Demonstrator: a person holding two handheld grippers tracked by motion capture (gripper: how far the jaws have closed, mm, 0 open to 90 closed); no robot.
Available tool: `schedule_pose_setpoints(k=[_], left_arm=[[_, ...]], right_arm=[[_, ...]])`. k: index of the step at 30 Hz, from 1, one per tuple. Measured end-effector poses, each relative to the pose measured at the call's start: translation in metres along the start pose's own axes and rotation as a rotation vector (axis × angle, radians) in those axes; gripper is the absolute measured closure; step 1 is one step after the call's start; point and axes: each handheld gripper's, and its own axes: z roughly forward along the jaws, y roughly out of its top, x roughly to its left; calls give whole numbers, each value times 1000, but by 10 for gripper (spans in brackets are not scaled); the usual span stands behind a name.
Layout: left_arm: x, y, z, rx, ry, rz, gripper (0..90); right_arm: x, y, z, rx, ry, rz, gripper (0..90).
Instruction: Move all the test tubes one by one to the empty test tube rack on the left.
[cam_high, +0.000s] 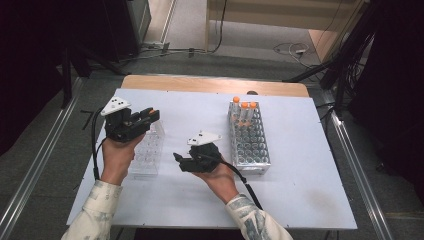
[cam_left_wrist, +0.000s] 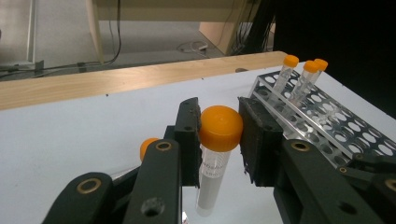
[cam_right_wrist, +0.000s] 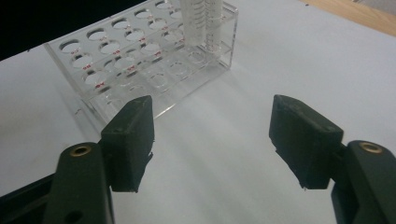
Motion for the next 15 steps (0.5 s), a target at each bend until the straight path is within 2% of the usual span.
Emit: schedule_pose_setpoints(k=[6,12,15], left_arm=[[2,3,-1,-6,10,0,704],[6,4,-4,-19,33,-7,705],[7,5,-4,-18,52,2,704]], right_arm=[[-1,-1,1,3,-3,1,253],[-1,-1,2,-4,-10,9,217],[-1,-2,3,4,-9,10,217]])
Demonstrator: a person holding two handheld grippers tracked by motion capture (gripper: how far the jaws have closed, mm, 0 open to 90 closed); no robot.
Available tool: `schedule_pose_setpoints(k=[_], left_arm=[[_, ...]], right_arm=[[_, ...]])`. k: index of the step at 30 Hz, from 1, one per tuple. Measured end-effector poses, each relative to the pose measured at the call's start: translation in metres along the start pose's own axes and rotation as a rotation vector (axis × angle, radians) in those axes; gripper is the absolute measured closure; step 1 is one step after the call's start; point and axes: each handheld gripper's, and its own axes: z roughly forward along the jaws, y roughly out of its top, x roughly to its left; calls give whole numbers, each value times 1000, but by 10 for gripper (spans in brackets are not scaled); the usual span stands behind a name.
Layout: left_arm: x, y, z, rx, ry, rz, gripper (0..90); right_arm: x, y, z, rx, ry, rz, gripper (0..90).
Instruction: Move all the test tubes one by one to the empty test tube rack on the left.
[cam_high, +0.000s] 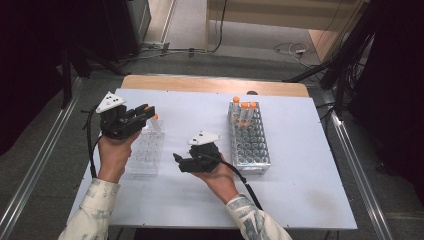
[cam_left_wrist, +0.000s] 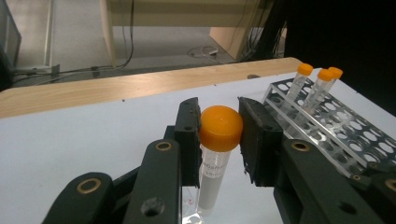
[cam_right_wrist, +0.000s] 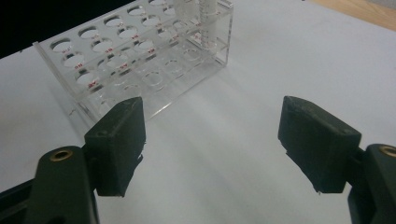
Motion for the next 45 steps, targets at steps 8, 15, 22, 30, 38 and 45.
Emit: schedule_pose_setpoints(k=[8,15,22,30,38,45], left_arm=[[2,-1,4,5,58,22,704],[3,-6,12,25,77,30,704],[1,-23,26,83,101,59,703],[-1,-41,37,133,123,76,701],[-1,-44,38,132,117,78,615],[-2,-47,34,109,155,64,403]], right_arm=[[1,0,-1,-1,0,3,221],[0,-1,-1,-5,-3,2,226],[1,-1,-1,-6,-1,0,231],[1,-3,0,-3,-2,6,231],[0,-3,-1,-6,-7,8,231],[-2,-2,-4,-19,-12,10,230]])
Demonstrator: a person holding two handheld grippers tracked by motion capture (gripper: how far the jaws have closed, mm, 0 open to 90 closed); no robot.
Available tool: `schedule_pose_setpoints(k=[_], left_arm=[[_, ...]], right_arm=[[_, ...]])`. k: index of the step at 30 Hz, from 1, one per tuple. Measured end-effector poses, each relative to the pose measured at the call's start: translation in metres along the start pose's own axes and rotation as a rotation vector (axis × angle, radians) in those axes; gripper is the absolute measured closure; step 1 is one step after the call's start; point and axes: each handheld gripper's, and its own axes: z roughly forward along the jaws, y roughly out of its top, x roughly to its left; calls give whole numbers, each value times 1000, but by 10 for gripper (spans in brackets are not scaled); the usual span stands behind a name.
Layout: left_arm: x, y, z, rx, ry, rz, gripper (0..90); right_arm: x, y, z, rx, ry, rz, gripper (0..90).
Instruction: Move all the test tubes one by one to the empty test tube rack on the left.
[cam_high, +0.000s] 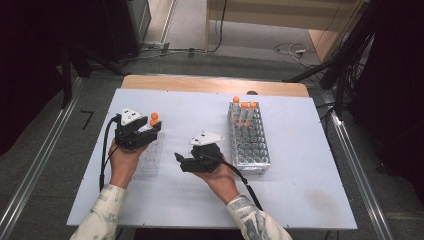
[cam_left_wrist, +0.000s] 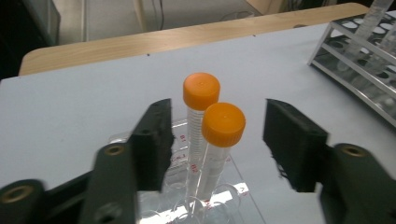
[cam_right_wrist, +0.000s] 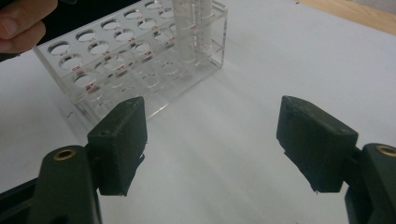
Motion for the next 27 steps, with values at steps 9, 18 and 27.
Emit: schedule_pose_setpoints(k=[9,18,27], left_arm=[[5,-14,-10,-23,-46,-76,196],[10,-20,-17,-34,-81,-109,181],[14,-21,-22,-43,-85,-121,153]], right_arm=[[-19,2,-16,-18,-41,19,230],[-48,3,-38,-47,-103,59,231],[-79,5,-57,-67,-173,94,230]])
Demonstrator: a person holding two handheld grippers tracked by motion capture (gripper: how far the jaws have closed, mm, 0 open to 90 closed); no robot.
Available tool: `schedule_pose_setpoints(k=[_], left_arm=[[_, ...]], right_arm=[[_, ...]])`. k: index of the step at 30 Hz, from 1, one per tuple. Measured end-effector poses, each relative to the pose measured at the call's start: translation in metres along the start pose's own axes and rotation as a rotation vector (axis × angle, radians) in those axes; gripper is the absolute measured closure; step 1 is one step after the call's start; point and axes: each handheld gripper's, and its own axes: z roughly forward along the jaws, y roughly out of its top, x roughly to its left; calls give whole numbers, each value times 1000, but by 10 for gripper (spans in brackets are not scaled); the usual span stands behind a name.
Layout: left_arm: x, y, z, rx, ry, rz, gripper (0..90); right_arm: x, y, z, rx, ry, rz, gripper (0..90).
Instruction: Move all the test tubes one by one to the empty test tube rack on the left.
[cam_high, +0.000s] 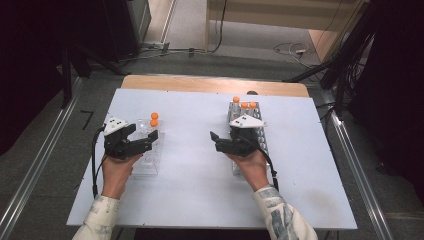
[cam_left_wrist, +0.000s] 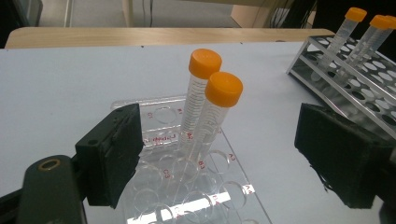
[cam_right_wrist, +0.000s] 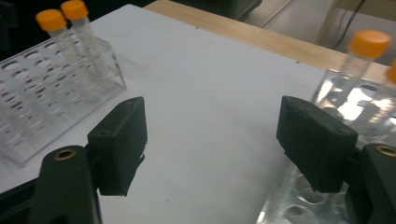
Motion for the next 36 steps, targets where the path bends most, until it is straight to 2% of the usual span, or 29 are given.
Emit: schedule_pose_setpoints(k=[7,14,21,24,28,32,36], left_arm=[[2,-2,1,12,0,-1,152],[2,-2,1,8,-3,-4,153],[3,-2,2,0,3,-5,156],[4,-2,2,1,4,-4,156],[5,-2,5,0,7,-3,157],[8,-2,5,-7,10,-8,159],[10,-1,2,-17,13,-14,165]], right_arm=[[-28,5,-7,-9,-76,3,237],[-54,6,-8,-32,-117,37,238],[-79,4,-3,-38,-185,72,267],[-90,3,2,-27,-200,84,278],[-105,0,10,-11,-207,150,299],[-111,-3,19,19,-220,160,347],[-113,-2,21,23,-226,164,416]])
